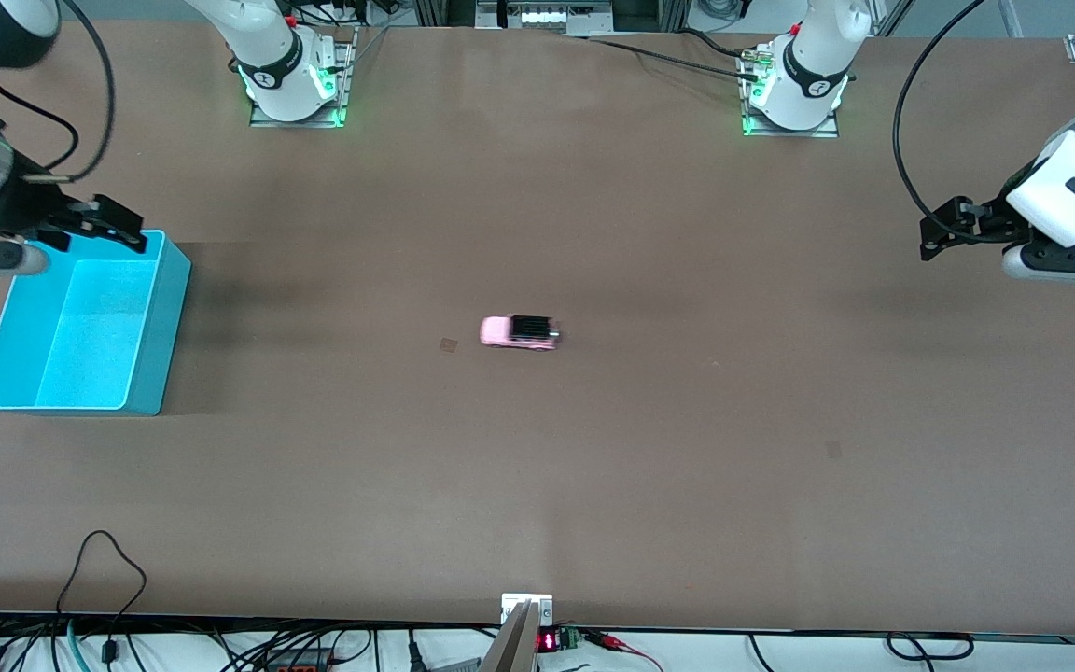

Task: Wind and store pink jeep toy
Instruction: 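Raise the left gripper away while the right gripper reaches toward the jeep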

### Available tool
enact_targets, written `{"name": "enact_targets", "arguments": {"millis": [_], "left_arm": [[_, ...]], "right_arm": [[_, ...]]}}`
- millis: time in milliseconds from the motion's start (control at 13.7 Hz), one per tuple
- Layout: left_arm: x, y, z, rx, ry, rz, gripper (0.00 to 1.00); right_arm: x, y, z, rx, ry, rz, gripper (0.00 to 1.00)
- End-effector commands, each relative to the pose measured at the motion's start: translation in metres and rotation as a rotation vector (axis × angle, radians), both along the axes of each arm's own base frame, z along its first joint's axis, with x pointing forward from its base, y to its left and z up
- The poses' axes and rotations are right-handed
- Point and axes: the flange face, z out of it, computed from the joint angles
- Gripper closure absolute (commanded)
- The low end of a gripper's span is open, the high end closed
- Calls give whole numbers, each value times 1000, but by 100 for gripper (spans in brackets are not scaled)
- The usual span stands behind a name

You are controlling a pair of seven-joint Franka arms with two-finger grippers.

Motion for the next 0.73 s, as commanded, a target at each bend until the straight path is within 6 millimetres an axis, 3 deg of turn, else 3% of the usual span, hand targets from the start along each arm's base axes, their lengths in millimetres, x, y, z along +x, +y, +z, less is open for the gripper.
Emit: {"name": "enact_targets", "arguments": {"millis": [0, 655], "left_arm": [[-11, 1, 3, -2, 19, 23, 0], [-12, -2, 3, -2, 30, 13, 0]], "right_arm": [[1, 4, -24, 28, 52, 114, 0], [-2, 15, -78, 79, 100, 462, 0]]}}
